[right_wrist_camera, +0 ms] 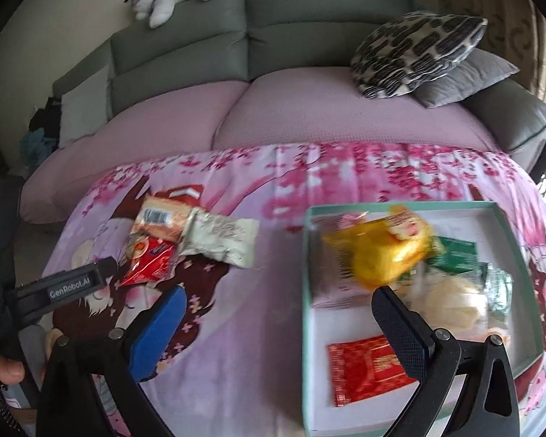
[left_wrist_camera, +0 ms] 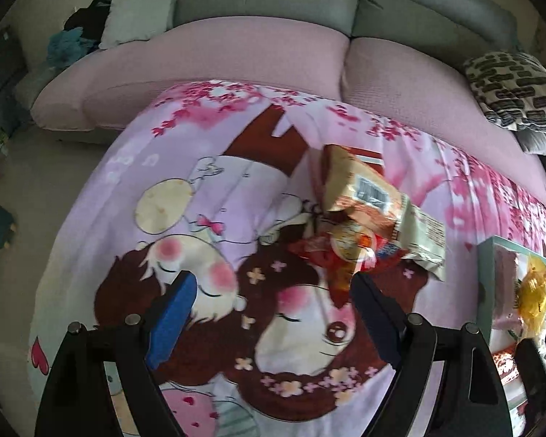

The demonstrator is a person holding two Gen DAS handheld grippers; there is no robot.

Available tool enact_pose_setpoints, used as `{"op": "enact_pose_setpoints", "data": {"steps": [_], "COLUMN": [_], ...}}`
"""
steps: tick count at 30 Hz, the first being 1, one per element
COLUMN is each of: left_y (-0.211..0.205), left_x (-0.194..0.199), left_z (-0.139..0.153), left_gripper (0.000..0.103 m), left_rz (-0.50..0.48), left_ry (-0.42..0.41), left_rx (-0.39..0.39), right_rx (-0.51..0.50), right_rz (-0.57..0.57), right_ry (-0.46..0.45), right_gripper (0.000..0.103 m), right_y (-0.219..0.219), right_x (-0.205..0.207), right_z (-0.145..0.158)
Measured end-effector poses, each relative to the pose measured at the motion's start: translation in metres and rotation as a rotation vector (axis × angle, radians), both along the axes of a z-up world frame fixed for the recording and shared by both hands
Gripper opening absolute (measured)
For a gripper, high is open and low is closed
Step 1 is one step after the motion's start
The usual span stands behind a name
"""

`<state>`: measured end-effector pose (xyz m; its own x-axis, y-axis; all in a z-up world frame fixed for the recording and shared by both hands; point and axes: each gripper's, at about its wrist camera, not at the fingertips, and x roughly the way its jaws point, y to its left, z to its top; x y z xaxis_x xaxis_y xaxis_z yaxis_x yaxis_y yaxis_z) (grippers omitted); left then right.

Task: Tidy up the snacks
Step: 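Move both tools back toward the orange and cream packets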

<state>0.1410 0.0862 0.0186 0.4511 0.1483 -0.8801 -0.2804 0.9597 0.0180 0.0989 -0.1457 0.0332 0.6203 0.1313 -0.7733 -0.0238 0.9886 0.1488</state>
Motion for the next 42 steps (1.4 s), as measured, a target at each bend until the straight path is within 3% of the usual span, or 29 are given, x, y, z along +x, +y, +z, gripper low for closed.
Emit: {"op": "enact_pose_setpoints", "data": {"steps": [11,18,32,38,42], "left_y": [0.041,0.04,0.027,0.031,0.033], "left_x": [0.005,0.02,0.05,0.049,0.049], "left_z": [-0.006,-0.007,-0.046,-0.054,-0.056], "left_gripper": [0.087,0.087,0.086,0.086,0.086], "left_rz": [0.058,0.019,0.022,0.041,0.041], "left_ry": [0.011,0.012,0.067,0.075,0.081], "left_rx": [-0.073,-0.142,-0.393,-0.466,-0.493], "right_rx": [-0.01,0.015,0.153,0.221,0.213], "right_rz": [0.075,0.071,0.093,0.096,0.1], "right_ry": [0.045,0.05,0.1,0.16,0.178], "right_gripper": [0.103,0.098,0.092,0.092,0.092], "right_y": [0.033,0.039,0.042,0.035,0.035], "right_x": [0.006,0.028,0.092,0.111,0.119], "right_z": [-0.026,-0.029,-0.049,-0.064,-0.069]}}
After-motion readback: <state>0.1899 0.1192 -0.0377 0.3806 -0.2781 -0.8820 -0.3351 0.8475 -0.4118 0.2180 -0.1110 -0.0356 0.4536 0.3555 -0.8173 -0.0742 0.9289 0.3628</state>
